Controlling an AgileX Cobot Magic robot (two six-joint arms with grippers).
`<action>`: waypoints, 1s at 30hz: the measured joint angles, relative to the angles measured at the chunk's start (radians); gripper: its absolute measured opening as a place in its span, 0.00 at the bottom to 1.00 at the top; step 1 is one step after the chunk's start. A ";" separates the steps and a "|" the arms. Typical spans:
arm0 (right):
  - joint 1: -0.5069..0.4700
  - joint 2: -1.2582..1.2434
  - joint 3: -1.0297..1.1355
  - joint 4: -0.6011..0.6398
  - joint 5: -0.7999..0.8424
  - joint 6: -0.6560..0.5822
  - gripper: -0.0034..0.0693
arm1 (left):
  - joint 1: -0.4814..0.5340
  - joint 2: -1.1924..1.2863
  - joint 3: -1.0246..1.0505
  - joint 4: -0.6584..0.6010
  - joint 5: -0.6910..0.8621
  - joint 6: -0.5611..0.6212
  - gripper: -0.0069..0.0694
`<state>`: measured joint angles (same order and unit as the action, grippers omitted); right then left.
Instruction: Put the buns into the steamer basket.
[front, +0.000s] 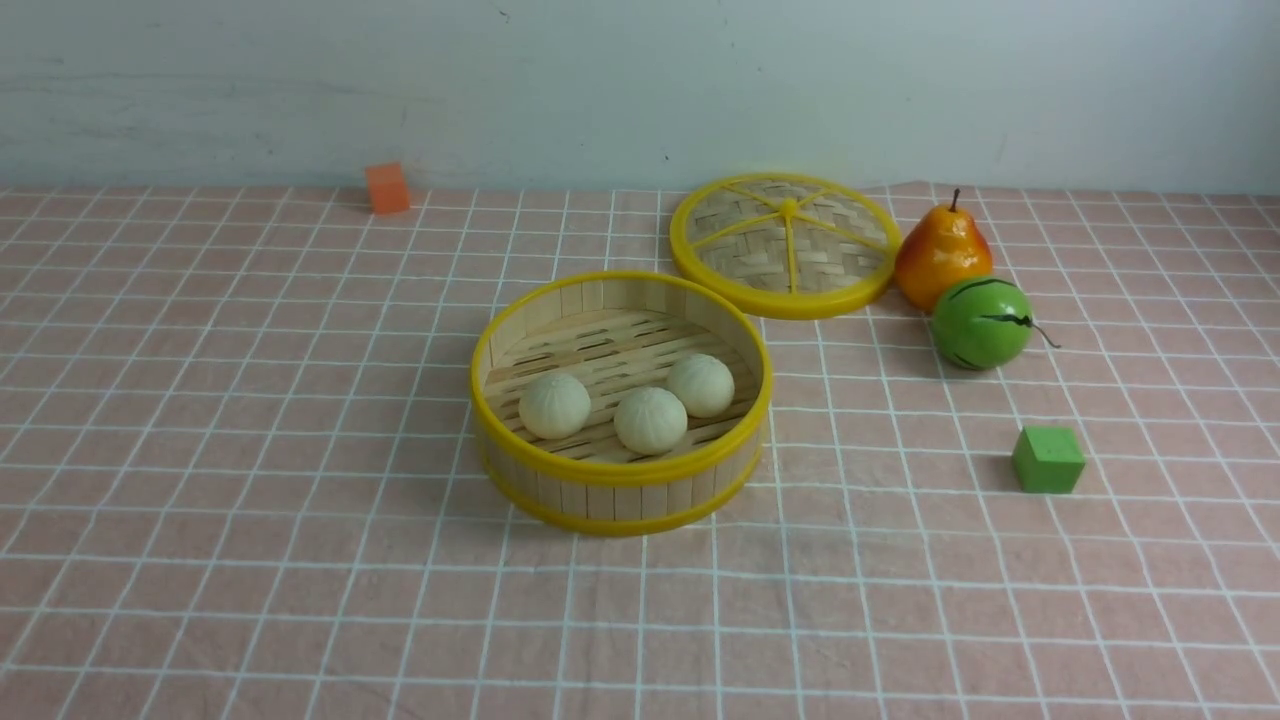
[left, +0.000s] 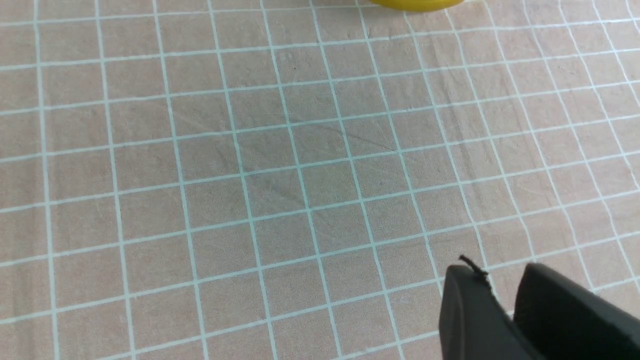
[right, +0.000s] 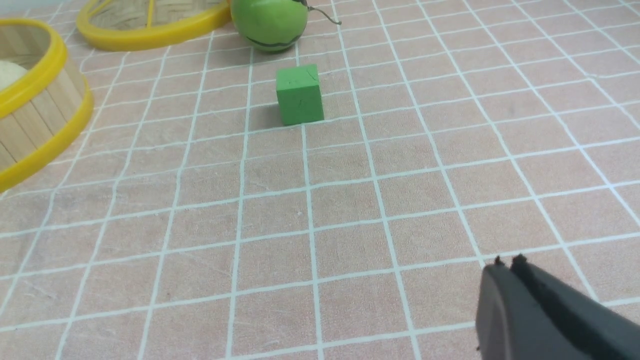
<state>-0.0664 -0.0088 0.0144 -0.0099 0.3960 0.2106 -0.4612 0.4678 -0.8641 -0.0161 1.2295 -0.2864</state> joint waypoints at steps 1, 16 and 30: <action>0.000 0.000 0.000 0.000 0.000 0.000 0.05 | 0.000 0.000 0.000 0.000 0.000 0.000 0.28; 0.000 0.000 0.000 0.000 0.000 0.000 0.06 | 0.175 -0.255 0.495 -0.010 -0.852 0.000 0.07; 0.000 0.000 0.000 0.000 0.000 0.000 0.07 | 0.505 -0.477 0.881 -0.007 -1.010 0.000 0.07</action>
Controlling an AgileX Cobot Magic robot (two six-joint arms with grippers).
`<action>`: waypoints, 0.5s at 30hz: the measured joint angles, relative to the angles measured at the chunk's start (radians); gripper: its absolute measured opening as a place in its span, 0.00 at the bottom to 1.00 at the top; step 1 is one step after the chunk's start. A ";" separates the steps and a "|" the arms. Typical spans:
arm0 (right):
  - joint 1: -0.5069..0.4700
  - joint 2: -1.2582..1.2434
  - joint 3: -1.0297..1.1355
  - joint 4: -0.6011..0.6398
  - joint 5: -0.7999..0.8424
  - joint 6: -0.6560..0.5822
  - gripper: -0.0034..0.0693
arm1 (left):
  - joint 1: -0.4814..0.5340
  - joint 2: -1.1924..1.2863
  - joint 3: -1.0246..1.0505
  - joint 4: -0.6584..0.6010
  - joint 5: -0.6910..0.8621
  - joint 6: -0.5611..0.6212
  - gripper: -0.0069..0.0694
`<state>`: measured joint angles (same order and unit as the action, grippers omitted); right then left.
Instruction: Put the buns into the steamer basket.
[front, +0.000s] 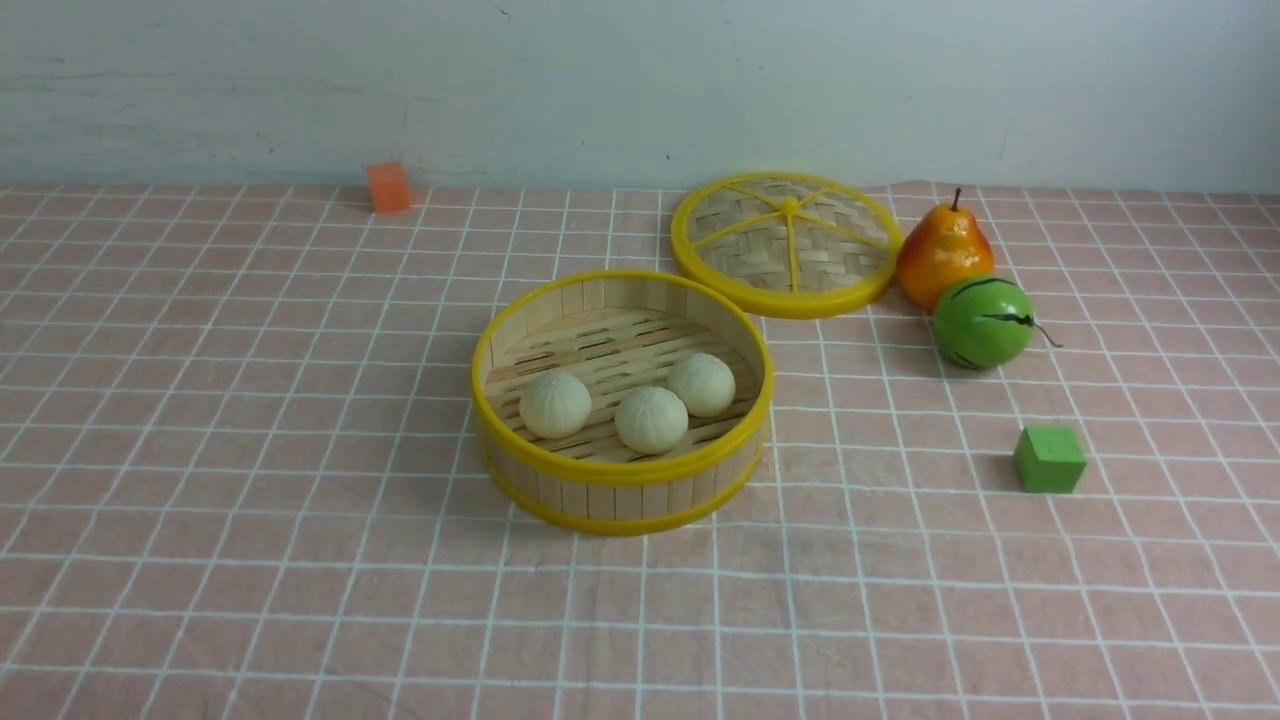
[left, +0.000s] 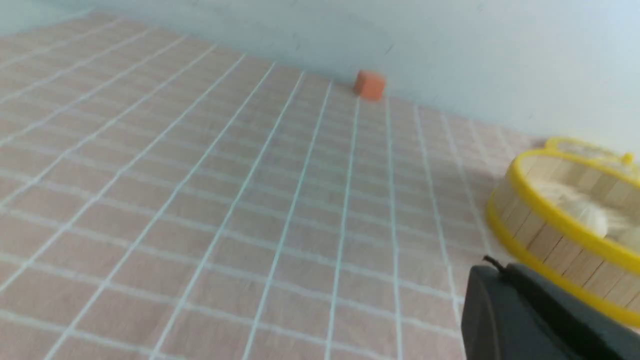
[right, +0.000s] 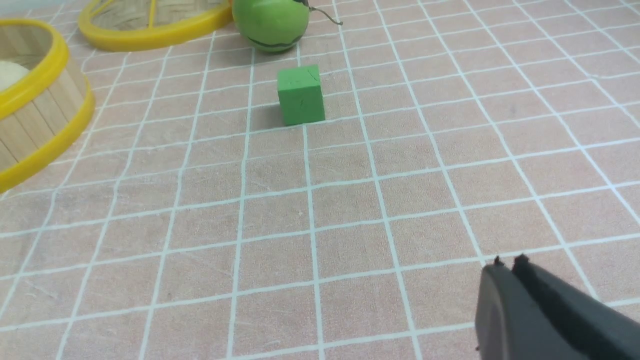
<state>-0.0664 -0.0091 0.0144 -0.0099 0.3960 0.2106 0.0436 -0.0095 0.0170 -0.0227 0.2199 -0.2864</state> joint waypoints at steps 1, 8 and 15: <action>0.000 0.000 0.000 0.000 0.000 0.000 0.08 | 0.003 0.000 0.008 0.004 0.026 0.000 0.07; 0.000 -0.001 0.000 0.000 0.000 0.000 0.09 | 0.003 0.000 0.012 0.040 0.146 0.001 0.07; 0.000 -0.001 0.000 0.000 0.000 0.000 0.09 | 0.003 0.000 0.012 0.044 0.153 0.001 0.07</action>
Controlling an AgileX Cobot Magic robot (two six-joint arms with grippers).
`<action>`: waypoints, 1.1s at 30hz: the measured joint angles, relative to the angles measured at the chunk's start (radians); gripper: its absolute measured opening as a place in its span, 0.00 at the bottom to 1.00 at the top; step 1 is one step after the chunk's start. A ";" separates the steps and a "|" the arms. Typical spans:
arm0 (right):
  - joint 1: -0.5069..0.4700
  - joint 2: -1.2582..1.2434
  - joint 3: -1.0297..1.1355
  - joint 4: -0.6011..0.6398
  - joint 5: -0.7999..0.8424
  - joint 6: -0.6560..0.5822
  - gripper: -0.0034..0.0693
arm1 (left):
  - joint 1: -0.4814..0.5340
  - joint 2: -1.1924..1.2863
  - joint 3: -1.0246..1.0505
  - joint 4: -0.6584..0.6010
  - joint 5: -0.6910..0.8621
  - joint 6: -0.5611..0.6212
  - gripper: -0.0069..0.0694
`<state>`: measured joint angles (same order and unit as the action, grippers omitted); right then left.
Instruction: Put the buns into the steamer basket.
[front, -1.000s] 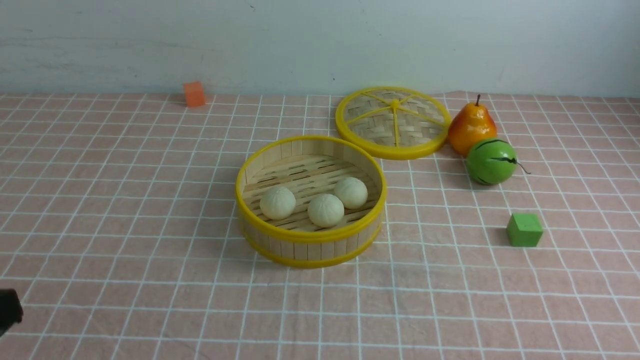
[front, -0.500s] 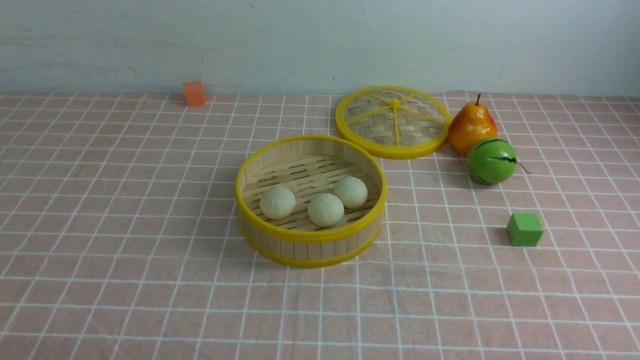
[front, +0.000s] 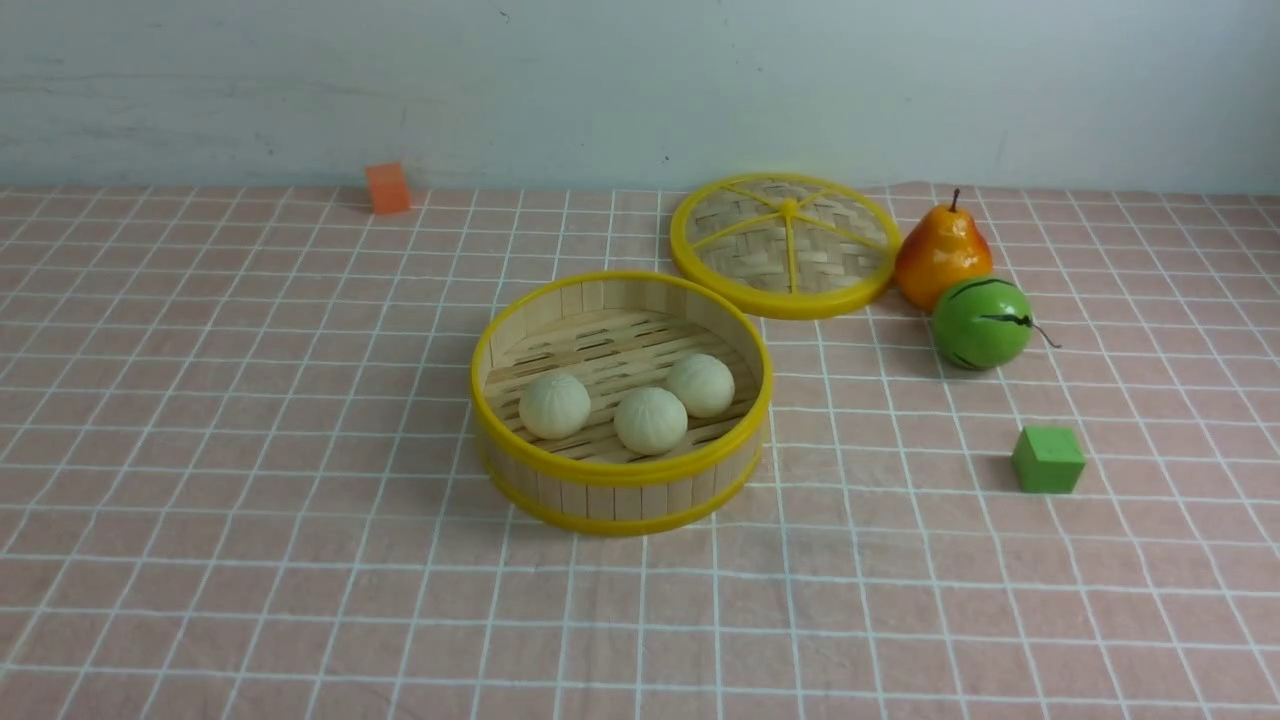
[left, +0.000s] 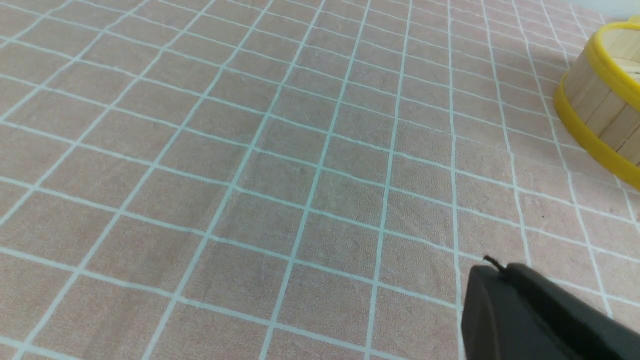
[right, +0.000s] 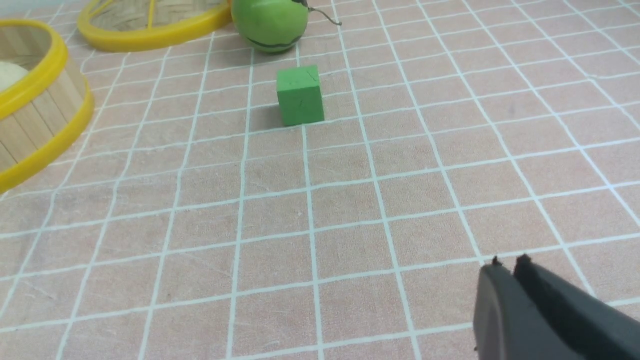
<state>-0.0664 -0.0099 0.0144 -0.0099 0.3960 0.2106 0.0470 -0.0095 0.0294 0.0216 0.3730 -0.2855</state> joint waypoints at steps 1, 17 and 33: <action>0.000 0.000 0.000 0.000 0.000 0.000 0.09 | 0.000 0.000 0.000 0.000 0.000 0.000 0.07; 0.000 0.000 0.000 0.000 0.000 0.000 0.12 | 0.000 0.000 0.000 0.001 0.000 0.000 0.07; 0.000 0.000 0.000 0.000 0.000 0.000 0.16 | 0.000 0.000 0.000 0.001 0.000 -0.001 0.08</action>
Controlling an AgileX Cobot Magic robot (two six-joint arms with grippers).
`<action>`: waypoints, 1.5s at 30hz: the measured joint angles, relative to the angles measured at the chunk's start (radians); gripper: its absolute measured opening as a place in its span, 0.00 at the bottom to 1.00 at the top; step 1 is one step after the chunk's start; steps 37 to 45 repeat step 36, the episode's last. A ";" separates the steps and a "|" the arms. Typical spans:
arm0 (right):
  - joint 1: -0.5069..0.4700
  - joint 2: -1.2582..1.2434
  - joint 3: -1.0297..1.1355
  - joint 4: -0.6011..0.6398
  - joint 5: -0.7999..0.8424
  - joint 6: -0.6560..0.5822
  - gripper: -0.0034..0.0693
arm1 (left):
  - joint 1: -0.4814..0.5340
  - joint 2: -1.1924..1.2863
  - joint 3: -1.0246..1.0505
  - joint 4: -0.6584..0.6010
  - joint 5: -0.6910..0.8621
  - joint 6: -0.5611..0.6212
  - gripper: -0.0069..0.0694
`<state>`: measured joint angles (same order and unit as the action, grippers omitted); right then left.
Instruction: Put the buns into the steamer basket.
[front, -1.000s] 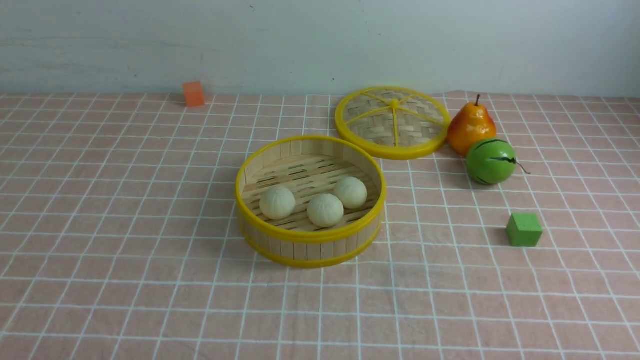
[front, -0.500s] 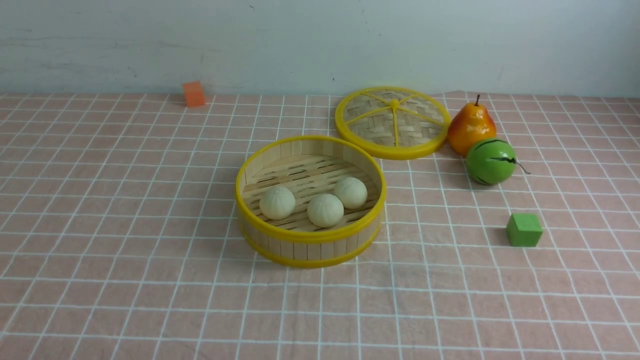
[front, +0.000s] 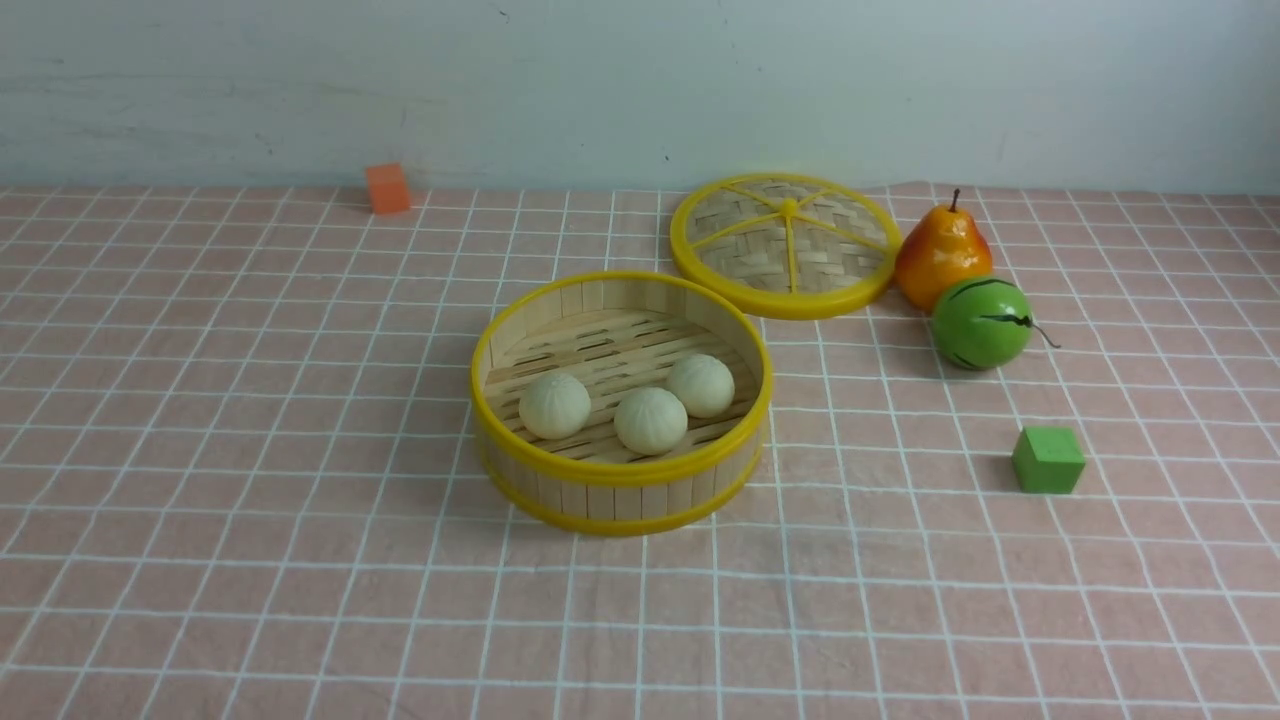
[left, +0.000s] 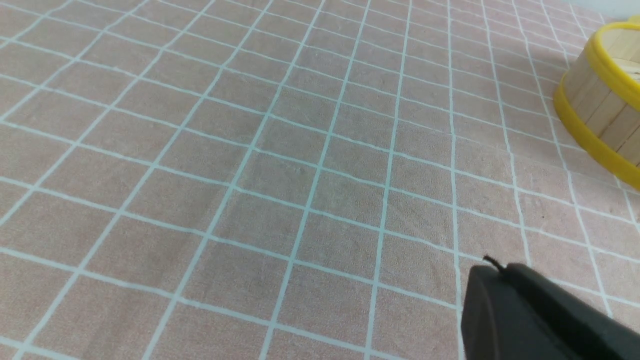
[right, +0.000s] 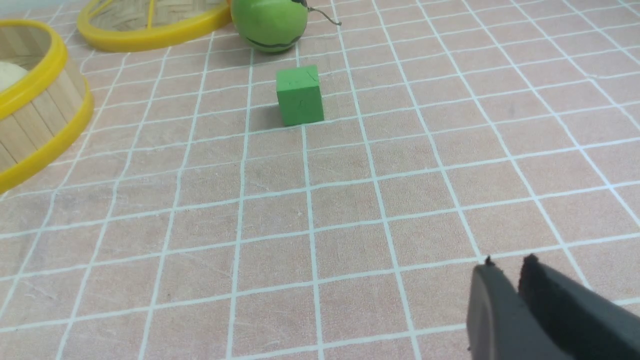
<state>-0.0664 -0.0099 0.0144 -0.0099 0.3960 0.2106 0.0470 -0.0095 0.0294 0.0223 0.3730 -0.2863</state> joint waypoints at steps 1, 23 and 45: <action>0.000 0.000 0.000 0.000 0.000 0.000 0.16 | 0.000 0.000 0.000 0.000 0.000 0.000 0.08; 0.000 0.000 0.000 0.000 0.000 0.000 0.18 | 0.000 0.000 0.000 0.000 0.000 0.000 0.10; 0.000 0.000 0.000 0.000 0.000 0.000 0.21 | 0.000 0.000 0.000 0.000 0.000 0.000 0.12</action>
